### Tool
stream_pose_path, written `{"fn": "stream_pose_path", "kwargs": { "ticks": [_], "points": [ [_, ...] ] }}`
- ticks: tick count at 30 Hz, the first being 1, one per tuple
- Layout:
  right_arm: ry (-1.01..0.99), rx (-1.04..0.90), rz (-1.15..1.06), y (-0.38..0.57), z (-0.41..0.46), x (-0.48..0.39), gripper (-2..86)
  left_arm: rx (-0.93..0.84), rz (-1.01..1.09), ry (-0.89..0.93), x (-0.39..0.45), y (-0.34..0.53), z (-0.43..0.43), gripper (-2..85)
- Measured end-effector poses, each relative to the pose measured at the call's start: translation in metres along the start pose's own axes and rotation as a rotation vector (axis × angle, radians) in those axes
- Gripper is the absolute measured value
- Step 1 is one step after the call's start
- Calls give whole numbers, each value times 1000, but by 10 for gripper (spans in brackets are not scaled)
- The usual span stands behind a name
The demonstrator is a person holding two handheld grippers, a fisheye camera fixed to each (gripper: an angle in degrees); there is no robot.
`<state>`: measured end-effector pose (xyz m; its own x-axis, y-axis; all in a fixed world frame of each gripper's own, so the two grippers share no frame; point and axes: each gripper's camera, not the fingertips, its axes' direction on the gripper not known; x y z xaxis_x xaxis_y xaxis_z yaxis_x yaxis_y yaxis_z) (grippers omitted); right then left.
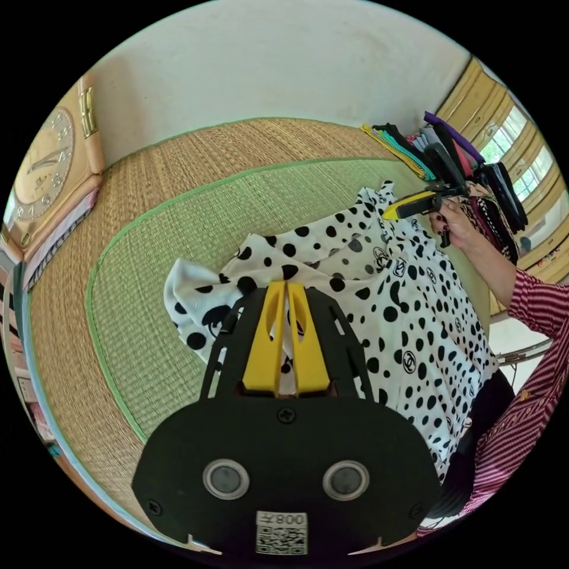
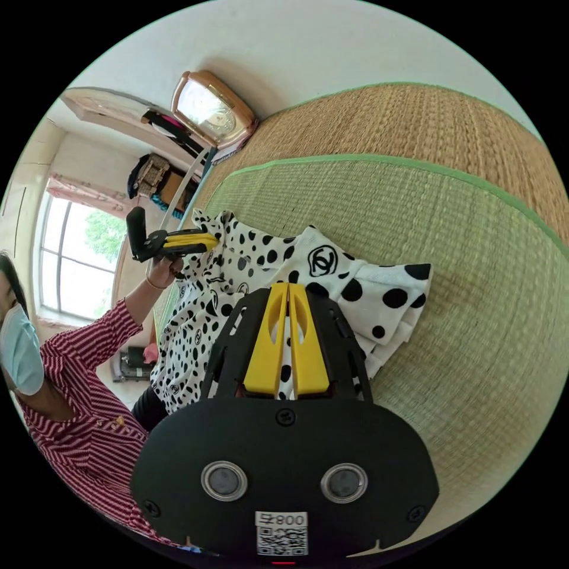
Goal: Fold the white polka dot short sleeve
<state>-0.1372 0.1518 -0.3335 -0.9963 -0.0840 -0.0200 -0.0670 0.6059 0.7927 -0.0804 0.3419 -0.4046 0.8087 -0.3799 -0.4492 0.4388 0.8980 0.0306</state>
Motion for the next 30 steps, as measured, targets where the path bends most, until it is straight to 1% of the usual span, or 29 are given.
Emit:
{"fn": "stream_pose_path", "kwargs": {
  "ticks": [2, 5, 9, 11, 14, 16, 18, 21, 24, 26, 28, 30],
  "points": [
    [22, 24, 15, 7, -4, 1, 2, 20, -42, -15, -5, 9, 0, 10],
    [1, 50, 34, 17, -5, 5, 3, 38, -79, 25, -11, 19, 2, 14],
    [17, 88, 29, 23, -7, -7, 10, 87, -86, 49, -5, 32, -4, 34],
    [2, 109, -6, 24, -9, -20, 17, 151, -47, 144, 3, 40, -13, 55],
    [-56, 102, -130, 19, -4, -57, 46, 146, 25, 231, 18, 44, -10, 69],
    [-34, 23, -254, 7, 18, -98, 83, 106, 54, 215, 26, 45, -3, 74],
    [8, -69, -344, -4, 43, -127, 96, 91, 69, 190, 30, 48, 1, 76],
    [133, -190, -455, -17, 83, -160, 102, 84, 96, 192, 31, 49, 2, 81],
    [154, -257, -480, -26, 105, -165, 88, 11, 169, 155, 35, 42, 9, 82],
    [137, -266, -476, -31, 110, -162, 72, -74, 225, 104, 39, 37, 20, 61],
    [102, -271, -453, -37, 109, -156, 48, -70, 235, 56, 40, 37, 19, 36],
    [70, -284, -447, -41, 110, -152, 36, -72, 237, 57, 39, 37, 17, 20]
  ]
}}
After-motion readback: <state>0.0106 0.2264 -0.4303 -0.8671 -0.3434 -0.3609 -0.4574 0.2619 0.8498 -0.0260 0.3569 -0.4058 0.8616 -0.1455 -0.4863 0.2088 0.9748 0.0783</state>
